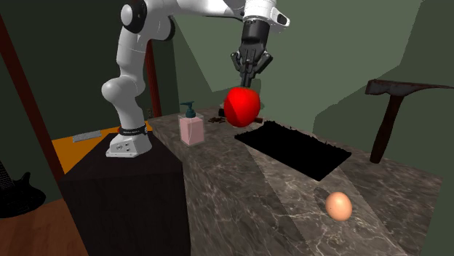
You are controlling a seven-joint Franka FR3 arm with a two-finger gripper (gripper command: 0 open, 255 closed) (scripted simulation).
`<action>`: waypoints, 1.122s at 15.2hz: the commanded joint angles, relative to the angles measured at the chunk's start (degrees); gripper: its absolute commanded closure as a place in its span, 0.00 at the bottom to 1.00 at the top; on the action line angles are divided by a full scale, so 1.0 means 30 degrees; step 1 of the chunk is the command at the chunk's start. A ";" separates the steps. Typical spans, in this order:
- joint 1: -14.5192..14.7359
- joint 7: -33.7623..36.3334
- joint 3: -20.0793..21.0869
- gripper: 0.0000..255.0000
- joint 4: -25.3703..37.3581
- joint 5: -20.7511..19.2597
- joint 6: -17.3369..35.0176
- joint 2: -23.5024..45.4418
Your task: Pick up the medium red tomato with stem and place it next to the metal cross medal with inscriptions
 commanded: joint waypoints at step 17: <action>0.0835 0.1236 0.0308 0.00 -0.4353 0.2839 0.0571 -0.3385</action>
